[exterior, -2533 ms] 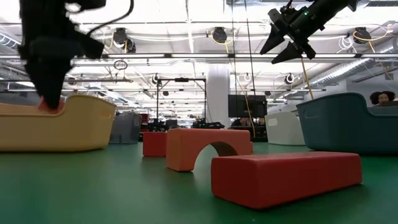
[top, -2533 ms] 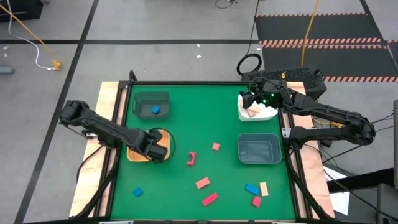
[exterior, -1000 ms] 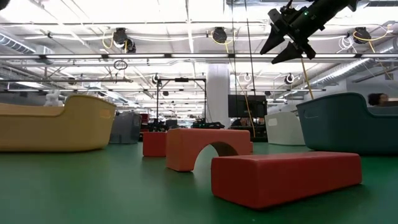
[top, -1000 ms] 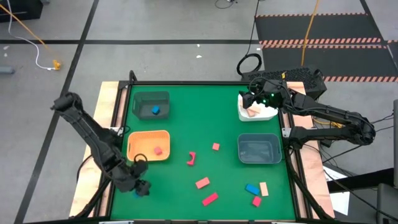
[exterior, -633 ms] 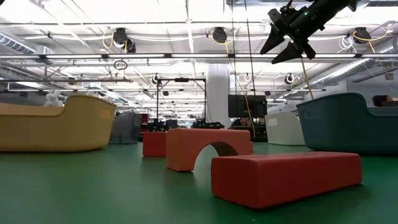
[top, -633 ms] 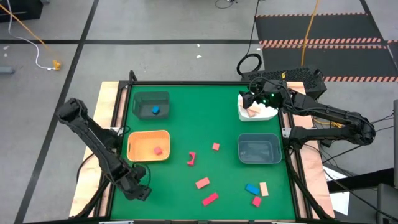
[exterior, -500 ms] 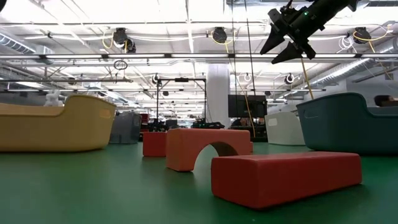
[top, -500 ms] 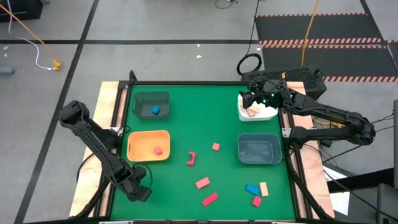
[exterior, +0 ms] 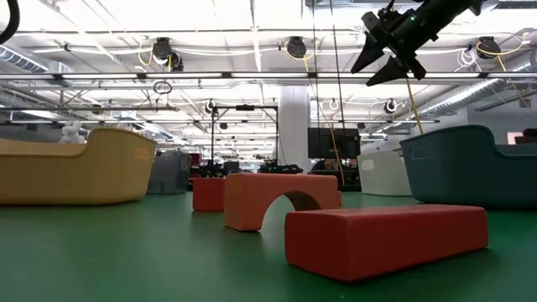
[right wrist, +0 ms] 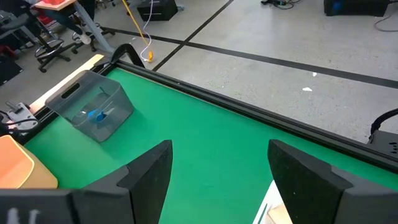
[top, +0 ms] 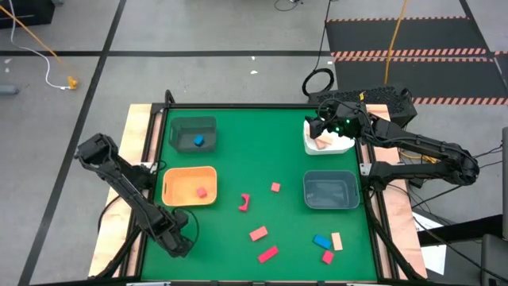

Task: Sort & place blocks by color
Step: Put the left blue block into the black bin

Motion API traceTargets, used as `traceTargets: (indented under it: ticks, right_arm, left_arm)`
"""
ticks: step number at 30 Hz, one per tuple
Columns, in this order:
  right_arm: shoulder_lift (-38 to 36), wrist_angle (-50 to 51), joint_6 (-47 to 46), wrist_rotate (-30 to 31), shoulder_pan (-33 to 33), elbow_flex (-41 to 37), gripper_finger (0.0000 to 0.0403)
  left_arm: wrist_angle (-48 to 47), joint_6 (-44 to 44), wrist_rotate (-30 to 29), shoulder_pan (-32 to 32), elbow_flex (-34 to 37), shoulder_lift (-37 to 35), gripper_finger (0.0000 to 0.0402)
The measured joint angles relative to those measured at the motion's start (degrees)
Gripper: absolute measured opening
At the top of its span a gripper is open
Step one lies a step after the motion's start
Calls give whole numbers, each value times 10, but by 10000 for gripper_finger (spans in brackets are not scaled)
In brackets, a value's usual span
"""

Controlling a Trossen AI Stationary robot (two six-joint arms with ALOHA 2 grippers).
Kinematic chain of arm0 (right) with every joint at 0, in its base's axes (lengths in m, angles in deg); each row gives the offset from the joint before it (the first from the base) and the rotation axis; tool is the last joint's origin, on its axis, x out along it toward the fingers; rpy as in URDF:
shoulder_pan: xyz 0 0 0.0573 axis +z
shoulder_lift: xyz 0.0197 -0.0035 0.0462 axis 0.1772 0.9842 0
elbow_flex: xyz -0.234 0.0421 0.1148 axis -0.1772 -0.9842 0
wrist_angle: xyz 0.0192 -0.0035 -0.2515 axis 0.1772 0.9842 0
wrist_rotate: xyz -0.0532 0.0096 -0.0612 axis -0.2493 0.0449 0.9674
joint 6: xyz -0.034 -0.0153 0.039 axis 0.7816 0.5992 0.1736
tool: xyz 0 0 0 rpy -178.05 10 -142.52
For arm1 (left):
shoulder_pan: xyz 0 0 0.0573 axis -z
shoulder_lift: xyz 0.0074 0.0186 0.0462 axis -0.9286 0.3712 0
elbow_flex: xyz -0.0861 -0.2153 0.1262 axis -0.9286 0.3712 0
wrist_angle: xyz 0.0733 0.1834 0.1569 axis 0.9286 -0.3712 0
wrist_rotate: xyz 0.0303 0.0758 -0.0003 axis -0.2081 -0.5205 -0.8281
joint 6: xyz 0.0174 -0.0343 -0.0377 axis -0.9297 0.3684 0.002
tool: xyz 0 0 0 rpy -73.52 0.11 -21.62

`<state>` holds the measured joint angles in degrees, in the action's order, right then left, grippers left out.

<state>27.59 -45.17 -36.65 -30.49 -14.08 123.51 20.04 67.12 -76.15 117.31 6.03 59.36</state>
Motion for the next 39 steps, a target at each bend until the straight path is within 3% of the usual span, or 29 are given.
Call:
traceTargets:
  ticks: [16, 22, 25, 32, 39]
  right_arm:
    - [0, 0, 0, 0, 0, 0, 254]
    - [0, 0, 0, 0, 0, 0, 254]
    - [0, 0, 0, 0, 0, 0, 254]
    - [0, 0, 0, 0, 0, 0, 254]
    - [0, 0, 0, 0, 0, 0, 254]
  left_arm:
    - [28, -6, 13, -12, 0, 44, 282]
    - [26, 1, 53, -22, -2, 62, 278]
    - [28, 6, 65, -23, -2, 63, 250]
    - [55, 20, 88, -40, 0, 65, 133]
    - [135, 15, 80, -58, 1, 66, 134]
